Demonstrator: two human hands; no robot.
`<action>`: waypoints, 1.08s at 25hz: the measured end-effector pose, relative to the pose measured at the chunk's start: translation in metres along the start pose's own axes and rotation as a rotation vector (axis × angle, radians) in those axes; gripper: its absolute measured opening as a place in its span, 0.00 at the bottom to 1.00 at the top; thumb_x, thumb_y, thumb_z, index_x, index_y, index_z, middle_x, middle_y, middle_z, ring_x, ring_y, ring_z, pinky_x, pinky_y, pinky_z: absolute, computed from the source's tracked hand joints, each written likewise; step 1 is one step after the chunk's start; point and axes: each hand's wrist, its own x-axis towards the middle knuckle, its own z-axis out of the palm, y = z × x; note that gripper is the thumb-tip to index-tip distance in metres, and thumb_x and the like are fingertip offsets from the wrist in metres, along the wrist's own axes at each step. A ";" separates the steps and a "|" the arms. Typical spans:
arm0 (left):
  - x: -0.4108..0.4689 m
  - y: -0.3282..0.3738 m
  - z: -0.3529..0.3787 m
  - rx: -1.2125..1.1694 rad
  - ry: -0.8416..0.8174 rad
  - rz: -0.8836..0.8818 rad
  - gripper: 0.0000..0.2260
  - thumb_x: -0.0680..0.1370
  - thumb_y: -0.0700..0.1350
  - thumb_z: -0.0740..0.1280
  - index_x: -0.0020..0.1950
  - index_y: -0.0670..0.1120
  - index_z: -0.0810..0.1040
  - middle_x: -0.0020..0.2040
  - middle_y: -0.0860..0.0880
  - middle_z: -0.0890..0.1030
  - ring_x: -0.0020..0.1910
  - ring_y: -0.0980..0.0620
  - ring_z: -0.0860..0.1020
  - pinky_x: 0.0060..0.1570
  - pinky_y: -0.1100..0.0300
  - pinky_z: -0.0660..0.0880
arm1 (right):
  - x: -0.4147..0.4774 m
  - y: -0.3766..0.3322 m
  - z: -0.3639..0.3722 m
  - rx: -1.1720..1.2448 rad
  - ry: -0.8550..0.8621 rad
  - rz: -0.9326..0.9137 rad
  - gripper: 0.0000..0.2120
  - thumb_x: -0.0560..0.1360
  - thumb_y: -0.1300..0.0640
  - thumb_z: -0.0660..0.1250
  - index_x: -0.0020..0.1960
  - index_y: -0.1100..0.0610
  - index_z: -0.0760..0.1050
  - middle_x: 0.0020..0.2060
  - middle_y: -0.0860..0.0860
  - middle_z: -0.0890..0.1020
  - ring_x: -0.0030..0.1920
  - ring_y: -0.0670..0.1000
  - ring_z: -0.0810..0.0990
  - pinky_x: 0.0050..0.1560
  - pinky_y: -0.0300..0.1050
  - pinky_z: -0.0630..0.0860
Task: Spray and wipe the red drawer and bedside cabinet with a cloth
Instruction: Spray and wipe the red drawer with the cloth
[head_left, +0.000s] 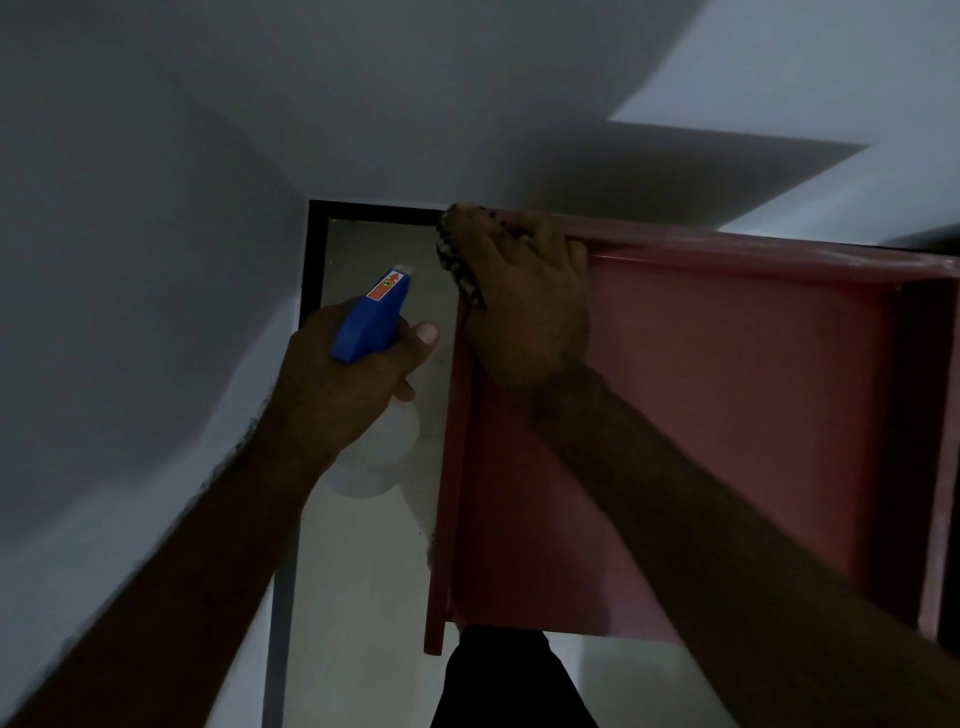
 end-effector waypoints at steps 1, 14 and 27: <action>0.000 0.001 0.001 -0.003 -0.007 0.002 0.10 0.77 0.52 0.72 0.41 0.48 0.77 0.35 0.44 0.82 0.31 0.62 0.81 0.31 0.77 0.71 | 0.000 0.000 0.000 -0.024 0.001 0.010 0.27 0.75 0.61 0.71 0.74 0.54 0.76 0.69 0.50 0.80 0.65 0.60 0.78 0.55 0.52 0.69; -0.001 0.011 -0.001 -0.007 -0.009 0.023 0.11 0.77 0.50 0.72 0.44 0.42 0.79 0.36 0.42 0.82 0.30 0.61 0.80 0.30 0.76 0.72 | -0.004 -0.003 0.001 0.032 -0.084 0.185 0.31 0.78 0.57 0.66 0.80 0.49 0.66 0.79 0.46 0.68 0.71 0.59 0.70 0.57 0.51 0.64; -0.014 0.025 -0.004 0.000 -0.082 0.081 0.13 0.76 0.53 0.71 0.43 0.42 0.78 0.34 0.43 0.82 0.30 0.60 0.81 0.31 0.75 0.72 | -0.014 0.009 0.000 0.019 0.003 0.260 0.34 0.74 0.58 0.70 0.79 0.52 0.68 0.77 0.47 0.72 0.68 0.59 0.71 0.59 0.54 0.67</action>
